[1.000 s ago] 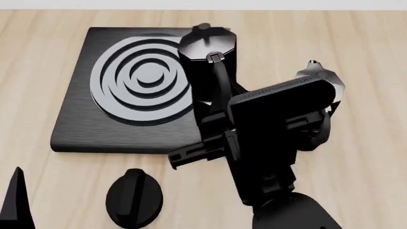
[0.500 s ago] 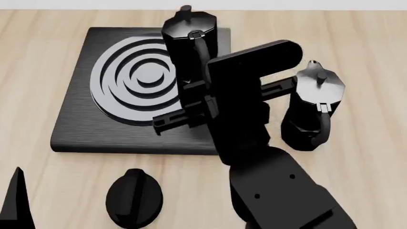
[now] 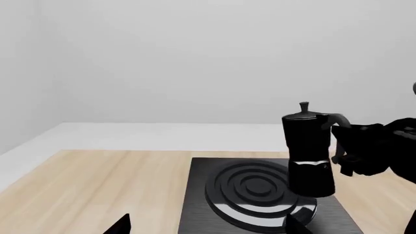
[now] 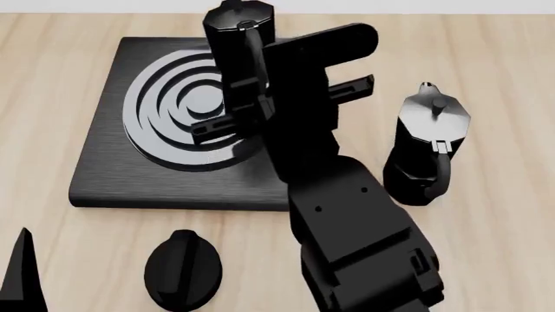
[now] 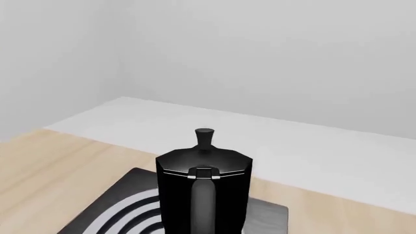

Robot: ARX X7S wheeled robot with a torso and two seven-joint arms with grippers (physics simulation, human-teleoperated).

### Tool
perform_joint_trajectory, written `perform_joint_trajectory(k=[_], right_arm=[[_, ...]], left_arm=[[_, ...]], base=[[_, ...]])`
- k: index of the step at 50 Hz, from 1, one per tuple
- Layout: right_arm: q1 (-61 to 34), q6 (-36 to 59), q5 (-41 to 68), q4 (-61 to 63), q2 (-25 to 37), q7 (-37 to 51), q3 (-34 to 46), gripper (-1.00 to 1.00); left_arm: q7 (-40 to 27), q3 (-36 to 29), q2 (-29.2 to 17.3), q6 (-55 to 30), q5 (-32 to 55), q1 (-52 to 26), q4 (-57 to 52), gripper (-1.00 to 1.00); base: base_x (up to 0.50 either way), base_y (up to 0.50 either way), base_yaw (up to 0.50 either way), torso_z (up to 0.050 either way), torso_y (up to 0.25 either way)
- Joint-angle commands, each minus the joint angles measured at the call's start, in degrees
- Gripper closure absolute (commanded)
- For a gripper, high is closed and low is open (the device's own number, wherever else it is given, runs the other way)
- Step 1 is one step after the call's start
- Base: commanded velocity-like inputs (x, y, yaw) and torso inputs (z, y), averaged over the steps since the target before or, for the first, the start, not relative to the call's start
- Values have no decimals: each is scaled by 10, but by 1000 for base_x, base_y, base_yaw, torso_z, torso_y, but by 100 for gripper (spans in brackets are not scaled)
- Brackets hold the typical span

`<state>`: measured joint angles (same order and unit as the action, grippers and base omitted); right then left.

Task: Put the right moka pot on the stove.

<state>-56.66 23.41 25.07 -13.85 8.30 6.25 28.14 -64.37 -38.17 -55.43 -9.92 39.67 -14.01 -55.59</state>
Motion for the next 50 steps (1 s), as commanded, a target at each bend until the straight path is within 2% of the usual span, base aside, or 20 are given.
perform_joint_trajectory(k=[1,21,26,38,50], right_arm=[[-33,-43,-24,-62,-29,-21,11,100],[-88,-121,-17,-206,-76,-39,38,100],[-103,-158,15,-248,-81,-30,70,100],[-149,-251,158,-348,-82,-7,210,100],[-194,-332,321,-408,-83,14,393,100]], left_arm=[[0,-2,-1,1,-1,-1,1,-100],[1,-5,-2,5,-1,-3,1,-100],[3,-8,-2,4,-2,-4,2,-100],[4,-10,-3,6,-3,-5,0,-100],[3,-11,-5,8,-2,-6,0,-100]], base=[[0,0,0,0,0],[0,0,0,0,1],[0,0,0,2,2],[0,0,0,0,1],[0,0,0,0,1]])
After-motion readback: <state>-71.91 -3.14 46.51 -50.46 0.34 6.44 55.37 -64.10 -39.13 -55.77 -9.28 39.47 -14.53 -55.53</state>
